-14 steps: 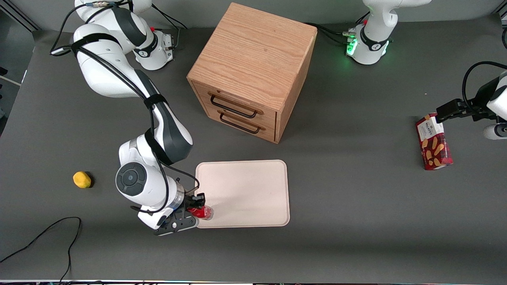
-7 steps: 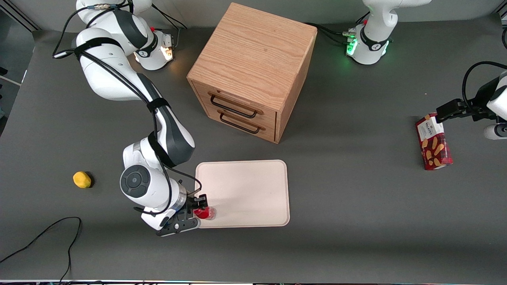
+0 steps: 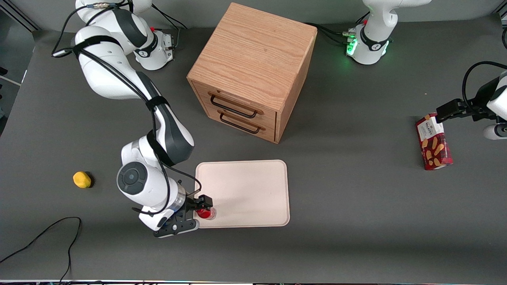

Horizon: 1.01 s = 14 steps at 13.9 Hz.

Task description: Place coke bottle on tray

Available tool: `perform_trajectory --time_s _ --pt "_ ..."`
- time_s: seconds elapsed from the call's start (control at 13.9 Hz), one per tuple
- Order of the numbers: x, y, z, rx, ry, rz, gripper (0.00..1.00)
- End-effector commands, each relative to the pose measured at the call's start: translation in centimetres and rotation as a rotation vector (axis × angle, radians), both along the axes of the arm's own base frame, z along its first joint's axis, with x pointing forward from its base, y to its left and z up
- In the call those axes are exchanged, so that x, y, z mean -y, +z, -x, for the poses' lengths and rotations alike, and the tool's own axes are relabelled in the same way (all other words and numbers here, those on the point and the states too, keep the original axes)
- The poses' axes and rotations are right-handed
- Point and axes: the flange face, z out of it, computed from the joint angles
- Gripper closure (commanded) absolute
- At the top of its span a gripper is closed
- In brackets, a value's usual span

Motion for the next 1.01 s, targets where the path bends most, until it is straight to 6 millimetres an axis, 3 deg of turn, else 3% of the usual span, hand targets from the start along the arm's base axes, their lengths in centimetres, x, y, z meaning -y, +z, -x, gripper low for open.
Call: perform_trajectory --time_s 0.0,0.29,0.5,0.58,0.79,0.94 --pt "0.7 6.8 2.4 -0.051 -0.017 0.042 0.0" --pt "4.2 12.7 8.2 -0.145 -0.022 0.101 0.0" --pt "12.0 16.3 12.8 -0.17 -0.171 0.005 0.0" --pt "15.0 18.3 17.4 -0.154 -0.215 -0.007 0.0" --pt "20.6 21.0 23.5 -0.135 -0.282 -0.028 0.0" --pt "22.6 22.2 25.9 -0.144 -0.283 0.016 0.0"
